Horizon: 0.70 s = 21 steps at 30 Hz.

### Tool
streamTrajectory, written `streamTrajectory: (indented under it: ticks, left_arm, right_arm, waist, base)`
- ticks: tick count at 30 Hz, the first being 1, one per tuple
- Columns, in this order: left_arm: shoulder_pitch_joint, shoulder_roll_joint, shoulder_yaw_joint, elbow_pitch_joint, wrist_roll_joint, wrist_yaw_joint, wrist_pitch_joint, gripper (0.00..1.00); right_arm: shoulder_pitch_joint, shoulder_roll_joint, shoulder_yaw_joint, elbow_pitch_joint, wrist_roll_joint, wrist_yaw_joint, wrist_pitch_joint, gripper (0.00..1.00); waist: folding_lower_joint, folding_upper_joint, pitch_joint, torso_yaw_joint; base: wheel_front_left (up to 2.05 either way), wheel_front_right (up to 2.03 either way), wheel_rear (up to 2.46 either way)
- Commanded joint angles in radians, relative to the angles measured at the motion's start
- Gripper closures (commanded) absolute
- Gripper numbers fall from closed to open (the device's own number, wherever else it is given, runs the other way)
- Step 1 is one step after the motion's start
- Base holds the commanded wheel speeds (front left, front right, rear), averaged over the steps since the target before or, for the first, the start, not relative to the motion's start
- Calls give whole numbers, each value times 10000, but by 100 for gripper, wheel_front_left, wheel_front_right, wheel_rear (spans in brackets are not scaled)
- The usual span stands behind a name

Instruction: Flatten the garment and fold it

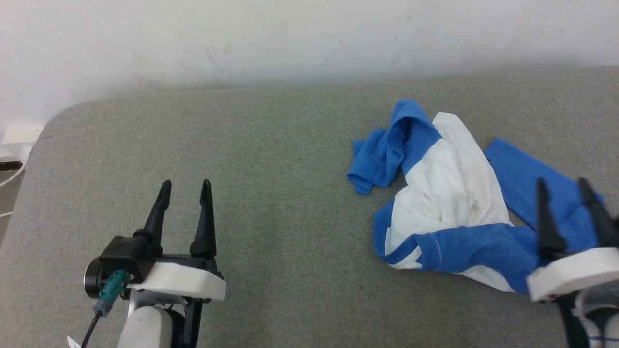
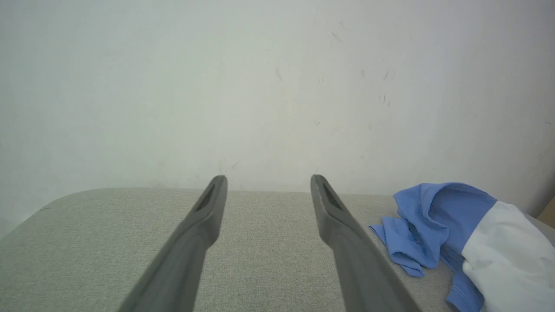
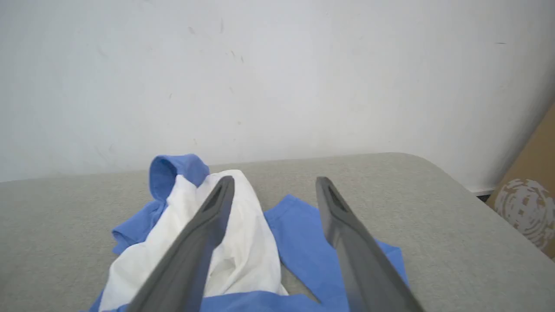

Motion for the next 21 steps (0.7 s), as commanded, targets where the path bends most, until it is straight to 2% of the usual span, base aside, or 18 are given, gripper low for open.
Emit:
streamTrajectory:
  ticks: [1, 4, 7, 16, 17, 18, 19, 20, 21]
  left_arm:
    - [-55, -10, -9, -11, -21, 7, -47, 0]
    - [-120, -10, -13, -33, -29, -4, -47, 0]
    - [-243, -10, -39, -68, -35, -24, -47, 0]
    - [-709, -10, -121, -109, -61, -75, -47, 0]
    - [-747, -10, -158, -89, -73, -77, -47, 0]
    - [-780, -10, -200, -59, -87, -81, -47, 0]
    - [-816, -10, -234, -38, -97, -75, -47, 0]
    - [-846, -10, -245, -23, -119, -63, -47, 0]
    - [-867, -11, -248, -5, -135, -55, -47, 0]
  right_arm:
    - [-7, 27, 450, -77, 57, -9, 45, 0]
    - [-505, 27, 1377, 166, -99, -9, 378, 0]
    - [-1430, 27, 1920, 961, -335, -9, 930, 0]
    - [-4871, 28, 2347, 4915, -375, -9, 3591, 0]
    - [-5084, 28, 2452, 5286, -520, -9, 3963, 9]
    - [-5278, 28, 2645, 5530, -485, -9, 4187, 67]
    - [-5462, 28, 2818, 5631, -366, -9, 4191, 95]
    - [-5612, 28, 3054, 5678, -291, -9, 4112, 100]
    - [-5722, 28, 3307, 5665, -157, -9, 3953, 100]
  waist:
    - [1, 0, 45, -39]
    - [1, 0, 183, -38]
    - [1, 0, 393, 21]
    - [1, 0, 1119, 430]
    - [1, 0, 1141, 487]
    - [1, 0, 1147, 548]
    - [1, 0, 1158, 618]
    - [1, 0, 1158, 667]
    - [1, 0, 1134, 723]
  base:
    - [0, 0, 0]
    - [0, 0, 0]
    - [0, 0, 0]
    - [0, 0, 0]
    - [0, 0, 0]
    - [0, 0, 0]
    - [0, 0, 0]
    - [0, 0, 0]
    - [0, 0, 0]
